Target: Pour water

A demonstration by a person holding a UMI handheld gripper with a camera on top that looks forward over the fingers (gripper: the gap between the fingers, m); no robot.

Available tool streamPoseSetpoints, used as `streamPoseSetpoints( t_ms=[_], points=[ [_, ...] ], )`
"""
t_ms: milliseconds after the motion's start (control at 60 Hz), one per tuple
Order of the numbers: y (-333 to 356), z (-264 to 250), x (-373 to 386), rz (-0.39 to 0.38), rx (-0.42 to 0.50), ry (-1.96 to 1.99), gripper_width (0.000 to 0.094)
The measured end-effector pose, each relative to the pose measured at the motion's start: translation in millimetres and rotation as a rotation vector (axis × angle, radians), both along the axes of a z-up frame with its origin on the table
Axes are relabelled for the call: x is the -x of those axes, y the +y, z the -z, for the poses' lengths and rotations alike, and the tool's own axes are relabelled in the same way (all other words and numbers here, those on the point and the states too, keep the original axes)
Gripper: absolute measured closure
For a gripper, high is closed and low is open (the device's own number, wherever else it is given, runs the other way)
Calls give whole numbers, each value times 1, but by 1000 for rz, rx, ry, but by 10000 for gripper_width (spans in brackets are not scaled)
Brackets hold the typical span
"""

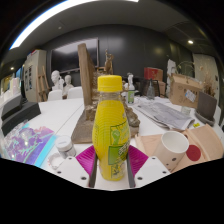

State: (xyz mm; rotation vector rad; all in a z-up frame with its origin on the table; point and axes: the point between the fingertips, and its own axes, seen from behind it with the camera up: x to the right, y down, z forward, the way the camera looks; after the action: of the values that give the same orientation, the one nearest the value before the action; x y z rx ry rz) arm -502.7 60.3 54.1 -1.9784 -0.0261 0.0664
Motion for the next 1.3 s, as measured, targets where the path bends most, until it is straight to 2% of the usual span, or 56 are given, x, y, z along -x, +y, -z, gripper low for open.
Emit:
streamPoseSetpoints(
  t_ms=[183,333,467,600,717,867,1033,1183,1300],
  points=[
    [0,-1,-4,-4,-16,-33,667],
    [-6,-12,-8,19,-10,-6,668],
    [-6,-51,-3,38,-41,167,668],
    [-1,-96,13,53,-42,590,669],
    [2,-132,26,61,11,1114,672],
    [9,-146,21,93,60,1558,671],
    [14,-151,7,126,67,1900,672],
    [20,-140,-8,186,67,2059,671],
    [20,-136,-12,191,73,2057,671]
  ],
)
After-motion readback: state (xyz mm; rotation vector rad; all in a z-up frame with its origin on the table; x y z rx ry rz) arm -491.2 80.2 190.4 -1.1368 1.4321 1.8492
